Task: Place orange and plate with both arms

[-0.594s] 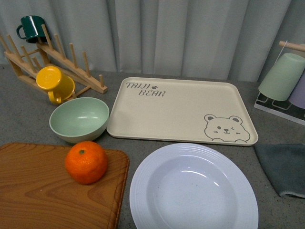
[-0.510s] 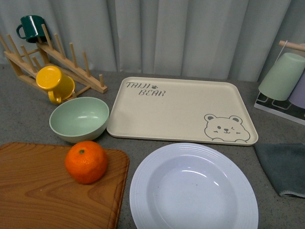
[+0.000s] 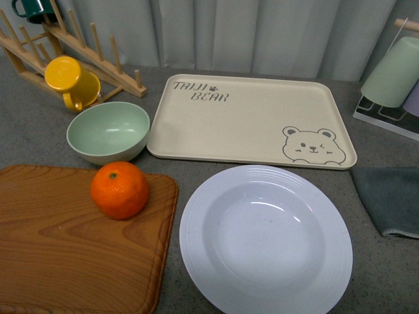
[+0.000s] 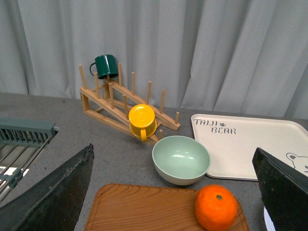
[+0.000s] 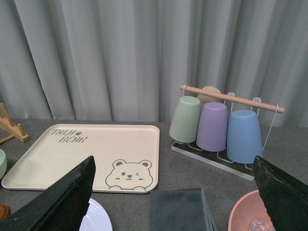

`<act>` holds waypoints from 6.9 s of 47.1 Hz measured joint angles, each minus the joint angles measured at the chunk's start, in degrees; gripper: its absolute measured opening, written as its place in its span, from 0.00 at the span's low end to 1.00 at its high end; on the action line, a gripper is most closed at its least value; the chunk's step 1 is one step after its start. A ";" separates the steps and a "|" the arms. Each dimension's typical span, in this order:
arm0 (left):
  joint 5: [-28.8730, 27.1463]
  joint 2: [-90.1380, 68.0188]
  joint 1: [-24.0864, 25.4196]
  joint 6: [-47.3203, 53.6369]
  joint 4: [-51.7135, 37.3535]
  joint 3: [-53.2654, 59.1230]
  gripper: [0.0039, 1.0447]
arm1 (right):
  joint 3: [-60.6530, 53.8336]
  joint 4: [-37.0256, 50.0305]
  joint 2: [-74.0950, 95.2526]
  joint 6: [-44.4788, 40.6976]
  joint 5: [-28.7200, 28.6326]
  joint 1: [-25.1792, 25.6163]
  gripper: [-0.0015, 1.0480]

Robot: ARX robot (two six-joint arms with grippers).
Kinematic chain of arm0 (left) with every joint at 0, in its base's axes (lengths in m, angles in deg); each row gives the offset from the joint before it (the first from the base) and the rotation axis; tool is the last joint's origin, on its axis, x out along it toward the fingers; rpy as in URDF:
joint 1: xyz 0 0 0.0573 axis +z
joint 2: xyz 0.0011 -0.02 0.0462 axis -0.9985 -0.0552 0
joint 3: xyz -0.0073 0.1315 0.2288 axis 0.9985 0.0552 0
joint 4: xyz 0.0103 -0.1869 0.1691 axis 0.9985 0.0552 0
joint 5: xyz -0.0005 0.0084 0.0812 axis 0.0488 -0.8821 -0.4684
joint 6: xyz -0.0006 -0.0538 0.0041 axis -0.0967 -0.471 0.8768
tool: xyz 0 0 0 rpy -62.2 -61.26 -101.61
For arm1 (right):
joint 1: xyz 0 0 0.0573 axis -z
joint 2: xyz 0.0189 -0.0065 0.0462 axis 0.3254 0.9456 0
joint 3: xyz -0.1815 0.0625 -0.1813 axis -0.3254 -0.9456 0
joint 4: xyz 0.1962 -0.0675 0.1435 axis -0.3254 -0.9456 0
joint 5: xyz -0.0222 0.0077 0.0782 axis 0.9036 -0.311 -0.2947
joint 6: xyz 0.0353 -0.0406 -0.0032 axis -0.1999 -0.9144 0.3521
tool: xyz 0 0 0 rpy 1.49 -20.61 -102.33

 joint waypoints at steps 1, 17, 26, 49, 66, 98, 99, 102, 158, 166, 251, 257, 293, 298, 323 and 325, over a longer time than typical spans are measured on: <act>0.00 0.00 0.00 0.00 0.00 0.00 0.94 | -0.02 0.00 0.00 0.00 0.00 0.00 0.91; 0.00 0.00 0.00 0.00 0.00 0.00 0.94 | -0.02 0.00 0.00 0.00 0.00 0.00 0.91; 0.00 0.00 0.00 0.00 0.00 0.00 0.94 | -0.02 0.00 0.00 0.00 0.00 0.00 0.91; 0.00 0.00 0.00 0.00 0.00 0.00 0.94 | -0.02 0.00 0.00 0.00 0.00 0.00 0.91; 0.00 0.00 0.00 -0.02 0.00 0.00 0.94 | 0.00 0.00 0.00 0.00 0.00 0.00 0.91; -16.63 -65.11 -7.13 -13.42 -26.10 -16.35 0.94 | 0.00 0.00 0.00 -0.02 0.17 0.00 0.91; -16.46 -67.08 -7.72 -13.64 -26.40 -17.09 0.94 | -0.02 0.00 0.00 -0.02 0.17 0.00 0.91; -15.67 -72.48 -9.40 -14.21 -27.71 -19.06 0.94 | -0.02 0.00 0.00 -0.02 0.15 0.00 0.91; 1.27 -109.96 -17.55 -11.39 -22.93 -36.63 0.94 | -0.02 0.00 0.00 -0.02 0.15 0.00 0.91; 1.77 -110.16 -17.20 -12.68 -23.87 -36.83 0.73 | 0.00 0.00 0.00 -0.02 0.15 0.00 0.91; 4.13 -110.97 -37.31 -33.48 -22.77 -40.46 0.61 | -0.02 0.00 0.00 -0.02 0.15 0.00 0.91; 4.02 -111.01 -37.31 -33.53 -22.91 -40.46 0.61 | -0.02 0.00 0.00 -0.04 0.15 0.00 0.91; 0.33 -98.25 -28.65 -33.03 -21.94 -37.55 0.94 | 0.00 0.00 0.00 -0.02 0.15 0.00 0.91; -1.29 -93.29 -22.80 -31.06 -20.55 -34.12 0.94 | -0.02 0.00 0.00 -0.02 0.15 0.00 0.91; -11.72 -83.34 -12.07 -2.40 -72.32 -10.43 0.38 | 0.00 0.00 0.00 -0.02 0.17 0.00 0.91; -10.62 -80.89 -11.17 -1.68 -70.99 -8.55 0.29 | -0.02 0.00 0.00 -0.04 0.15 0.00 0.91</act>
